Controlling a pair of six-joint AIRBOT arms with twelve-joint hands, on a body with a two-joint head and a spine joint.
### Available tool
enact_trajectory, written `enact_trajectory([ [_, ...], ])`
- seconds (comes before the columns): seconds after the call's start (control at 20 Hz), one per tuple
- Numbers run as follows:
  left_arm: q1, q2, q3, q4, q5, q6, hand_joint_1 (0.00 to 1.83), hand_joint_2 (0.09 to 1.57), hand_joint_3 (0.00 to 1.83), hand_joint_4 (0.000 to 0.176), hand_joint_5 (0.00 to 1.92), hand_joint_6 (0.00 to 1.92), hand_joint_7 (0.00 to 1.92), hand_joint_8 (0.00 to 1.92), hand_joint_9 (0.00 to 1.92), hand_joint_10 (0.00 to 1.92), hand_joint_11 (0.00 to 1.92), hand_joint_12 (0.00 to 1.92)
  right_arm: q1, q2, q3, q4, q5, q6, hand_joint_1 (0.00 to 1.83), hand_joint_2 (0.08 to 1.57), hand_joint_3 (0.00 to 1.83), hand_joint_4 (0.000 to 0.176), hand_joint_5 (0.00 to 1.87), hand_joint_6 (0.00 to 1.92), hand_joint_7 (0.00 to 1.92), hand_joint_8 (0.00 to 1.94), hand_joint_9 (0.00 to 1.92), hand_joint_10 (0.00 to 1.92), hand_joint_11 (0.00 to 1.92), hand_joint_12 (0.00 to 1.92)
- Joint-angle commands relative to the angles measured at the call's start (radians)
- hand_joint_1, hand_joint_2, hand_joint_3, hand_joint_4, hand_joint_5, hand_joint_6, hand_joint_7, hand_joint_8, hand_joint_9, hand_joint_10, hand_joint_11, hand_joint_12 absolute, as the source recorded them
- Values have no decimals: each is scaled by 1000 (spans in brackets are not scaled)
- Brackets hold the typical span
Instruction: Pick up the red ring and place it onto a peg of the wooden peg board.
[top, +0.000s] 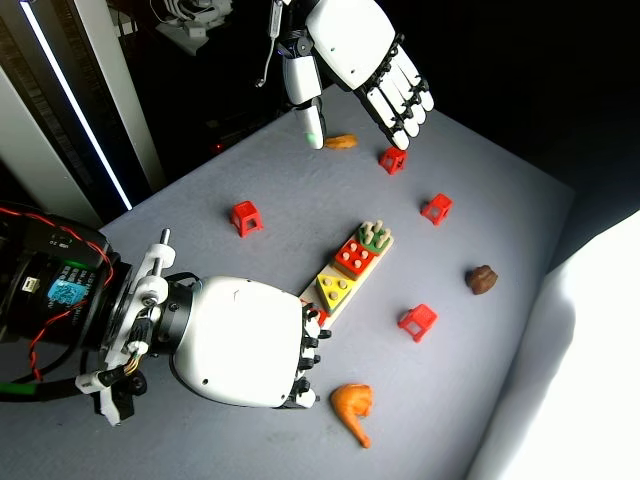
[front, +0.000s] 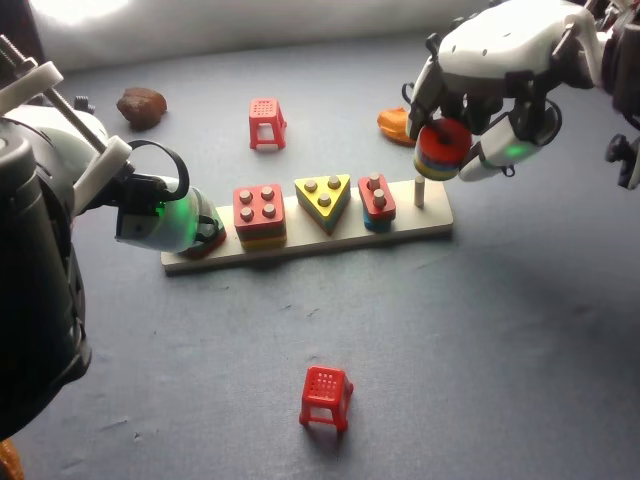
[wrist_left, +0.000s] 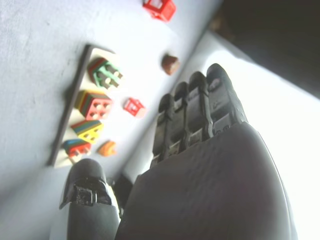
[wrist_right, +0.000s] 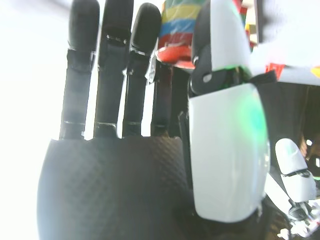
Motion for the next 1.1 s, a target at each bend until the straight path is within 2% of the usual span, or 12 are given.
enact_trajectory([
  [0.0, -5, -4, 0, 98, 24, 3, 0, 1166, 3, 0, 78, 1, 65, 2, 41, 2, 5, 29, 0, 0, -2, 0, 117, -9, 1211, 1118, 1, 32, 949, 1061, 1023, 892, 1224, 12, 757, 1168],
  [0.45, -21, -3, 3, 96, 33, 3, 0, 1175, 3, 0, 85, 8, 82, 9, 59, 8, 19, 29, -36, -49, 2, 0, 167, -41, 1216, 1107, 0, 34, 979, 1016, 1042, 859, 1230, 8, 756, 1158],
  [0.7, -23, -4, 2, 91, 38, 3, 0, 1171, 1, 0, 81, 3, 79, 5, 57, 4, 24, 40, -41, -49, 21, 0, 177, -41, 1211, 1119, 0, 32, 946, 1060, 1022, 900, 1238, 7, 765, 1159],
  [1.05, -20, -4, 0, 88, 39, 1, 0, 1179, 3, 0, 64, 1, 68, 4, 47, 3, 0, 42, -47, -51, 28, 0, 176, -41, 1216, 1109, 0, 34, 977, 1017, 1034, 876, 1245, 8, 768, 1164],
])
